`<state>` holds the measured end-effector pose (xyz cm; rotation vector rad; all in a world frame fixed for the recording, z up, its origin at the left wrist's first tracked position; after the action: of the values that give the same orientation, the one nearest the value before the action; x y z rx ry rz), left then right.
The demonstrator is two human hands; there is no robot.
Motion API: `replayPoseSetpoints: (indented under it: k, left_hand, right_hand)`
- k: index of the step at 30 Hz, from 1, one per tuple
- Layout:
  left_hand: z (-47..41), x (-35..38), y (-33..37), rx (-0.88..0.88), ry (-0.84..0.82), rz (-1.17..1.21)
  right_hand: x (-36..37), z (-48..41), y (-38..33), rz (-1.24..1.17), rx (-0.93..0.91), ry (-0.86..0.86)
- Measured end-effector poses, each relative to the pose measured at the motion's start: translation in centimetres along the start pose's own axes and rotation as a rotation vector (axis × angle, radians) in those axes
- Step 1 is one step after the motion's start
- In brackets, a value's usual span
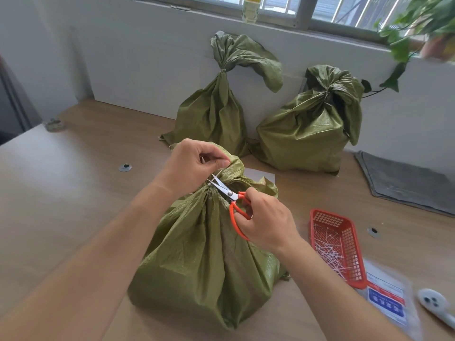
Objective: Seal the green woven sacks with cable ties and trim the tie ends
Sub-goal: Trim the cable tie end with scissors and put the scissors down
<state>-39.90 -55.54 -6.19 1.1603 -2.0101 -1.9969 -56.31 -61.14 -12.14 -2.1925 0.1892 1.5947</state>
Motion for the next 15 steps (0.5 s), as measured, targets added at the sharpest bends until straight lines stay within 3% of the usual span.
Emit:
replayPoseSetpoints:
  k: [5, 15]
  left_hand:
    - [-0.3, -1.3, -0.5, -0.014, 0.070, 0.047]
    - [-0.1, -1.0, 0.3, 0.016, 0.004, 0.058]
  right_hand:
    - [0.0, 1.5, 0.5, -0.022, 0.037, 0.026]
    - [0.1, -0.1, -0.5, -0.017, 0.017, 0.027]
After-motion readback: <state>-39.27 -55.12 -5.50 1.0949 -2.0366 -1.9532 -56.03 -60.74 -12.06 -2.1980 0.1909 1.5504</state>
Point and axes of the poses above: each hand's wrist, its own z-axis away from the middle knuckle, its own x-axis out of the palm, y = z × x, the point moved 10 cm from there along -z, towards the middle knuckle, and after that the axes turned 15 degrees about -x, right-handed, at the moved point
